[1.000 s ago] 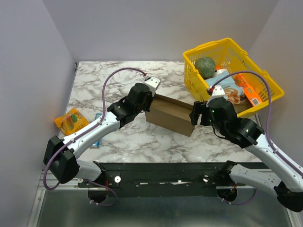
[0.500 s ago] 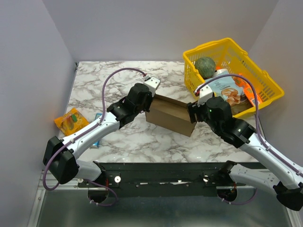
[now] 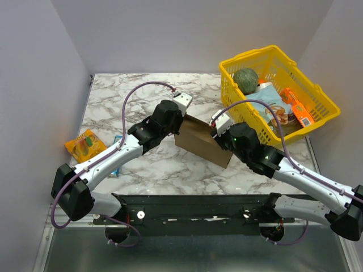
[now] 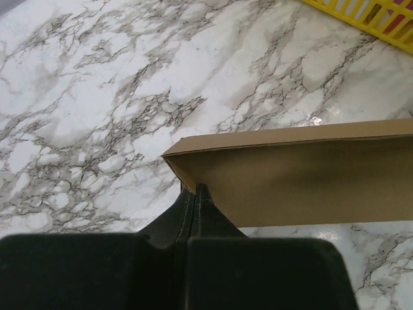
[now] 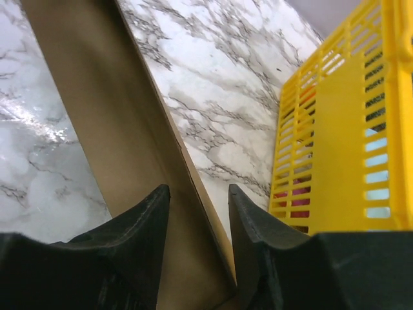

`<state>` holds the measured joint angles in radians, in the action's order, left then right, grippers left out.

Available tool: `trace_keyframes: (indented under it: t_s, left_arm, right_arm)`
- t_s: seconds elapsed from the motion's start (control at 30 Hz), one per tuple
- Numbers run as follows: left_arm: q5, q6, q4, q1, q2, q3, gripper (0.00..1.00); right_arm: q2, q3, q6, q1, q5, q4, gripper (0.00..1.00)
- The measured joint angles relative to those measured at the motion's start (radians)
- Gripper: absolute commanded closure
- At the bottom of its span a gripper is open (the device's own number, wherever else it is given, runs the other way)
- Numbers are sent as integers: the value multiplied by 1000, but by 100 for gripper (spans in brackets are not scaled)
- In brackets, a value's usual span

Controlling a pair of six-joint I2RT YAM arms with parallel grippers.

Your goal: Fold the paper box

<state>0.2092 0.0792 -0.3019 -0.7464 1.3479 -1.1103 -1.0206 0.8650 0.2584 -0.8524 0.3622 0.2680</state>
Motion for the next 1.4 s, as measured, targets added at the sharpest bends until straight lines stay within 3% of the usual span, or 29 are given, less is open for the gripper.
trace_keyframes:
  t_s: [0.1,0.17,0.3,0.43,0.53,0.67,0.9,1.03,1.23,1.4]
  left_arm:
    - [-10,2,0,0,-1,0,100]
    - [-16,4,-1,0,-2,0,100]
    - [-21,11,-3,0,-3,0,100]
    - [-21,17,-18,0,-11,0,54]
    - [-31,26,-70,-1,-27,6,35]
    - [-69,45,-147,-4,-62,7,21]
    - [-139,63,-270,2,-128,10,16]
    - [-236,113,-275,66,-177,5,15]
    - [-381,266,-150,219,-185,-2,14]
    - [-431,384,18,258,-157,-4,14]
  right_arm:
    - [-19,-16,12,-63,51,-33,73]
    - [-36,-32,16,-95,93,-52,73]
    - [-57,-55,21,-140,187,-92,84]
    - [-66,-66,23,-166,260,-122,89]
    - [-68,-76,22,-182,302,-141,92]
    - [-70,-89,21,-191,355,-155,92]
    - [-78,-95,16,-200,389,-174,92]
    - [-82,-96,16,-205,399,-179,91]
    - [-87,-103,16,-216,415,-195,90]
    - [-91,-103,16,-217,418,-199,89]
